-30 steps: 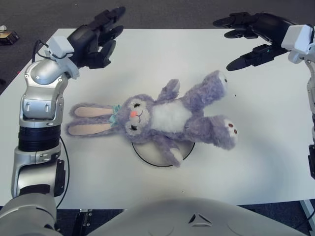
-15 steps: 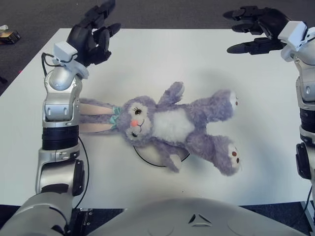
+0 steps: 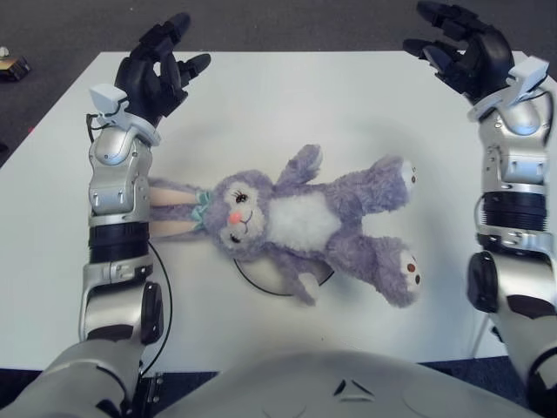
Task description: Put the doll into the plate.
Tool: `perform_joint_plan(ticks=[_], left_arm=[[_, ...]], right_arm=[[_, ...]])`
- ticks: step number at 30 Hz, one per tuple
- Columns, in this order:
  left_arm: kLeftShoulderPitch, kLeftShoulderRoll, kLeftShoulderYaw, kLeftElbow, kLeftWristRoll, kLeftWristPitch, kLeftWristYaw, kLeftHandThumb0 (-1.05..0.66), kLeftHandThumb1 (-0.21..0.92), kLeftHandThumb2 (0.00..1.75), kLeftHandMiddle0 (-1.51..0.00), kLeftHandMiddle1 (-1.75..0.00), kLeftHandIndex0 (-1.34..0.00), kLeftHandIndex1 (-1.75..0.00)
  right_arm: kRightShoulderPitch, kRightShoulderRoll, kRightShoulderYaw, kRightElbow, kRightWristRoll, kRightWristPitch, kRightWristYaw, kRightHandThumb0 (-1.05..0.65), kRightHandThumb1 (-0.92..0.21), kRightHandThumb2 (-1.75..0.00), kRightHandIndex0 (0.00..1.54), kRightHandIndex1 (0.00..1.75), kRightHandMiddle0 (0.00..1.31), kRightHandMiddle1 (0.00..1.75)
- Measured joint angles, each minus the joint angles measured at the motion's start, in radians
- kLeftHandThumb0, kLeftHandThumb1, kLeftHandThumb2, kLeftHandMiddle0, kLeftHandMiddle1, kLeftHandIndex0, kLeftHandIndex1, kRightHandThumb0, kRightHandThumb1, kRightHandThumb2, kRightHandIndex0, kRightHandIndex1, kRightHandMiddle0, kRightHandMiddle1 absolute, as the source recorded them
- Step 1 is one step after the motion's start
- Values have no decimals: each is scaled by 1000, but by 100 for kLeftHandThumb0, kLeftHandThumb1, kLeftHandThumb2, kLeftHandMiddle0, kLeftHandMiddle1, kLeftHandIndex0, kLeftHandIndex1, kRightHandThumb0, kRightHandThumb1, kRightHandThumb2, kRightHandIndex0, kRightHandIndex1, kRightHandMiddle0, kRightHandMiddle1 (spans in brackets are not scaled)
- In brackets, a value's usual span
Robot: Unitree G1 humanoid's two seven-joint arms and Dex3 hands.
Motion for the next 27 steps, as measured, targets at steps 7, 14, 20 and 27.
perform_joint_plan(ticks=[7,14,20,27], left_arm=[[-1,-48,7,141,17,-138,47,-37,92,58,-60,-156,-26,-169],[-1,-80,16,208,28,-199,98,-35,92,52,-60,-159,-21,-174],[-1,-96,16,219,27,-230,103,-35,92,51,-59,-162,-21,-175],[7,-102,15,216,27,-234,105,-35,92,51,-59,-169,-21,-175]], right_arm=[[2,52,1,82,-4,-74,-57,-1,-92,-28,57,131,28,150],[2,55,-6,142,-8,-117,-89,-1,-92,-29,53,139,30,145],[1,55,-18,231,8,-171,-78,-1,-76,-58,52,148,32,149],[1,55,-17,267,-8,-199,-106,-1,-59,-88,52,151,32,167]])
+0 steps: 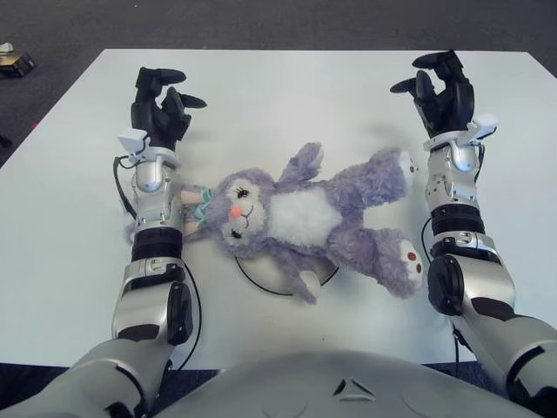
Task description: Put the doll into the plate.
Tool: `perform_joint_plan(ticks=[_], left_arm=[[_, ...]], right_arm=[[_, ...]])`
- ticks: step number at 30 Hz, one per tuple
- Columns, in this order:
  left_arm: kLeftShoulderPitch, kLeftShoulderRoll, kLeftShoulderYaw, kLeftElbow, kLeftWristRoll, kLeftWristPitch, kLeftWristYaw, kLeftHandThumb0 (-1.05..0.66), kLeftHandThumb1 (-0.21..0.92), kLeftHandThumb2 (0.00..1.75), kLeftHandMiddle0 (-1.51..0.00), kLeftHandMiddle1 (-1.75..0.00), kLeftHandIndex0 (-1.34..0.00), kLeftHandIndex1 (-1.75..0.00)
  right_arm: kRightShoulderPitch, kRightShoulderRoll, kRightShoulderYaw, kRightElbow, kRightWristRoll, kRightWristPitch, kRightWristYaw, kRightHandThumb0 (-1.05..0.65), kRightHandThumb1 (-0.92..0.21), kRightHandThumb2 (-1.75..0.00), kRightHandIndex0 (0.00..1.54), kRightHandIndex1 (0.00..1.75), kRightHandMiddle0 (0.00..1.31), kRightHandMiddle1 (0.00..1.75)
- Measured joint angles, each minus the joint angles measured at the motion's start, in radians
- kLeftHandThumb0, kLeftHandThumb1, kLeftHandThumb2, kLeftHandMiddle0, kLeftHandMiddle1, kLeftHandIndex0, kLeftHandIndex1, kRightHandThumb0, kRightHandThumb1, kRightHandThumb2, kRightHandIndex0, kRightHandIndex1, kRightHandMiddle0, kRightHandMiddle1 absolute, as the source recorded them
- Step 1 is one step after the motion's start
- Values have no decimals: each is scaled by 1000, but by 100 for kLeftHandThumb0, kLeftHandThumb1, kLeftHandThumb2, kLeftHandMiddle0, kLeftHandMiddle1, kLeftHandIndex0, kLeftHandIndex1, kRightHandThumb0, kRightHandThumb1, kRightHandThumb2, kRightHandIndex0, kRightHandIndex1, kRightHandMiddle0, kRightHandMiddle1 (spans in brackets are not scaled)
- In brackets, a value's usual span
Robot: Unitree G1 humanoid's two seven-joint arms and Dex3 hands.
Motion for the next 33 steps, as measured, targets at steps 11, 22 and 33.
perform_joint_plan(ticks=[11,22,33], left_arm=[[72,12,-1,-15,8,9,0,-35,92,51,-61,-174,-21,-175],[153,16,-6,-60,-5,69,-16,-35,92,51,-63,-175,-21,-175],[250,-4,-49,-191,-67,147,-97,-35,92,51,-65,-175,-21,-175]], right_arm=[[17,-2,28,-27,-43,20,-55,-1,-52,-102,48,162,36,168],[53,-3,38,-45,-61,76,-91,-1,-49,-107,47,169,38,167],[105,-33,77,-125,-112,181,-115,-1,-49,-108,48,169,34,170]])
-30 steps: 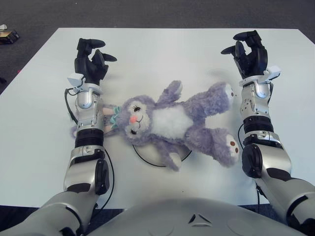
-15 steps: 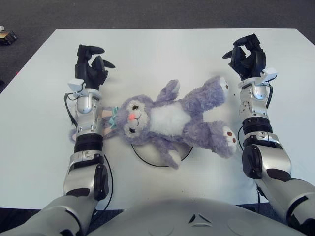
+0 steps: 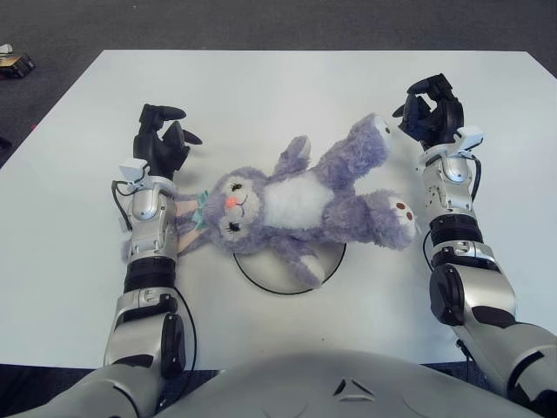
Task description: Put the doll into the plate.
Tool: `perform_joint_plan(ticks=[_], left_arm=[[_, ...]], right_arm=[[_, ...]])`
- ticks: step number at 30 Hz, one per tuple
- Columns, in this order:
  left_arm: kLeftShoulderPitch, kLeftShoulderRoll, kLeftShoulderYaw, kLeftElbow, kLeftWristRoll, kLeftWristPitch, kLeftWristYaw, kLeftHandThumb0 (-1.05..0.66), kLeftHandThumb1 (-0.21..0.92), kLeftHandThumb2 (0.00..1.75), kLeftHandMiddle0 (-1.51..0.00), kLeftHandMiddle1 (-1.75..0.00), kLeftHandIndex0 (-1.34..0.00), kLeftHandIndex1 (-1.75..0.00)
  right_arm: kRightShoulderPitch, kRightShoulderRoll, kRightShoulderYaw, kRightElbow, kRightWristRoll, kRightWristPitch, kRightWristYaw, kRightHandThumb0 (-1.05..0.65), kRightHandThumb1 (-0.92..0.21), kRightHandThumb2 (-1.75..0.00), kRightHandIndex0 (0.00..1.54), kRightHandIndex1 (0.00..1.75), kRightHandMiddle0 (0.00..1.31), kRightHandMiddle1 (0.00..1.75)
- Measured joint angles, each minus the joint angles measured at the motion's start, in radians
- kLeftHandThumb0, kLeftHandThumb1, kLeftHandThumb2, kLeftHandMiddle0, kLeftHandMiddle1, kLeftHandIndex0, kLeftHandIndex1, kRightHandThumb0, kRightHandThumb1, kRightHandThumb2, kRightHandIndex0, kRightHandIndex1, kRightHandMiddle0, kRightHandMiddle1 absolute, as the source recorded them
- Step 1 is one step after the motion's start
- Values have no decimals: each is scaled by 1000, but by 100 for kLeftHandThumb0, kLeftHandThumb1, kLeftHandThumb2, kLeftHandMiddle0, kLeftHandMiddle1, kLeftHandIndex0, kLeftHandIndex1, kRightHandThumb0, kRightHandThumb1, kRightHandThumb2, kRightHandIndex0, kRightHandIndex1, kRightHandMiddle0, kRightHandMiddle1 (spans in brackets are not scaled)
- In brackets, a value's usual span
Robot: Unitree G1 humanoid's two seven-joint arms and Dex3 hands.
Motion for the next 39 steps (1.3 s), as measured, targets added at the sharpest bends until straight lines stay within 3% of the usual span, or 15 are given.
perform_joint_plan(ticks=[17,39], left_arm=[[56,-4,-34,-76,-8,67,-11,-35,92,51,-67,-175,-21,-175],[104,-8,-62,-151,-9,162,-14,-35,92,51,-68,-175,-21,-175]], right_arm=[[70,69,14,6,-9,-83,-45,-1,-44,-115,55,165,34,175],[106,85,45,7,-44,-85,-111,-1,-35,-127,55,175,41,172]])
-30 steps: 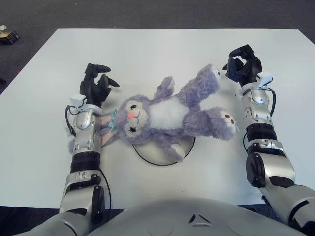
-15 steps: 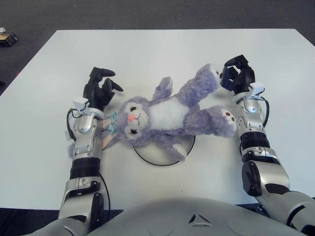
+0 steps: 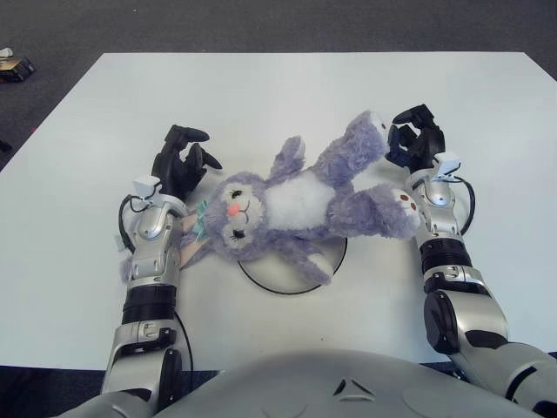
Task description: Put the doll into the plate.
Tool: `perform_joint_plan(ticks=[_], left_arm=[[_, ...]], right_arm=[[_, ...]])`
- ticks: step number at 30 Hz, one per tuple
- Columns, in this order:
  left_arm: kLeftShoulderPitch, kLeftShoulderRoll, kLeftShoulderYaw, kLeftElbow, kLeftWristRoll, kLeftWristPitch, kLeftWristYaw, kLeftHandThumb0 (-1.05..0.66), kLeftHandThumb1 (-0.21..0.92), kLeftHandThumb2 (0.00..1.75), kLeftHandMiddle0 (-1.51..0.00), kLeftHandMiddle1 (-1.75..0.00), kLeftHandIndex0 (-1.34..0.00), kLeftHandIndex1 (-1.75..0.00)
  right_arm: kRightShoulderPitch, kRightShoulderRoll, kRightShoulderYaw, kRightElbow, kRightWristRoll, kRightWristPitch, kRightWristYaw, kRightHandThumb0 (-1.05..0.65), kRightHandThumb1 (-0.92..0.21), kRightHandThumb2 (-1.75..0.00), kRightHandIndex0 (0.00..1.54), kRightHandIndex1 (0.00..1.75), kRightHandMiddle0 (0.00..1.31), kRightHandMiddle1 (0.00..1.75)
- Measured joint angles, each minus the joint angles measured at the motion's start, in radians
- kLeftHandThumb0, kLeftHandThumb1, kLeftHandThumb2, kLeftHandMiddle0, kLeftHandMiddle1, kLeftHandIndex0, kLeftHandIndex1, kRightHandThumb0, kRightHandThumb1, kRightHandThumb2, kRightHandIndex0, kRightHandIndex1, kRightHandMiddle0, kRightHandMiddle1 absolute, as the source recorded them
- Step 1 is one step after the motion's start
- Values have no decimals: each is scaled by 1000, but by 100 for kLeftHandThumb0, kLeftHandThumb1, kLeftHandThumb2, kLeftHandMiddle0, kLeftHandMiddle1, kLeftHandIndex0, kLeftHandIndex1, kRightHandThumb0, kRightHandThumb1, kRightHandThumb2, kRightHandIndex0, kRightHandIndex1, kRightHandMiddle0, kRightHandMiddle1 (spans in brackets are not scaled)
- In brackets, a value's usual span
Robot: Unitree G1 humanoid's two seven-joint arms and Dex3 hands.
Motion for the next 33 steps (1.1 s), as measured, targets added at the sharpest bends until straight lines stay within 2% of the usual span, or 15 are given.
perform_joint_plan(ticks=[9,12,16,23,33], left_arm=[[13,-16,-2,-27,-1,48,0,-35,92,51,-68,-175,-21,-175],[14,-18,-1,-30,0,56,0,-35,92,51,-68,-175,-21,-175],[15,-22,0,-33,0,66,0,-35,92,51,-68,-175,-21,-175],[16,-28,1,-38,-1,76,1,-35,92,51,-68,-175,-21,-175],[18,-39,1,-49,-1,98,8,-35,92,51,-68,-175,-21,-175]], right_arm=[[21,5,12,2,-7,12,-7,-1,-37,-126,54,173,39,174],[27,6,16,2,-9,14,-10,-26,-57,-98,71,174,37,174],[28,7,21,2,-10,15,-17,-35,-67,-86,82,175,35,175],[31,8,26,-5,-13,23,-26,-38,-69,-83,91,175,34,175],[34,23,33,-75,-24,156,-92,-38,-68,-83,94,175,35,175]])
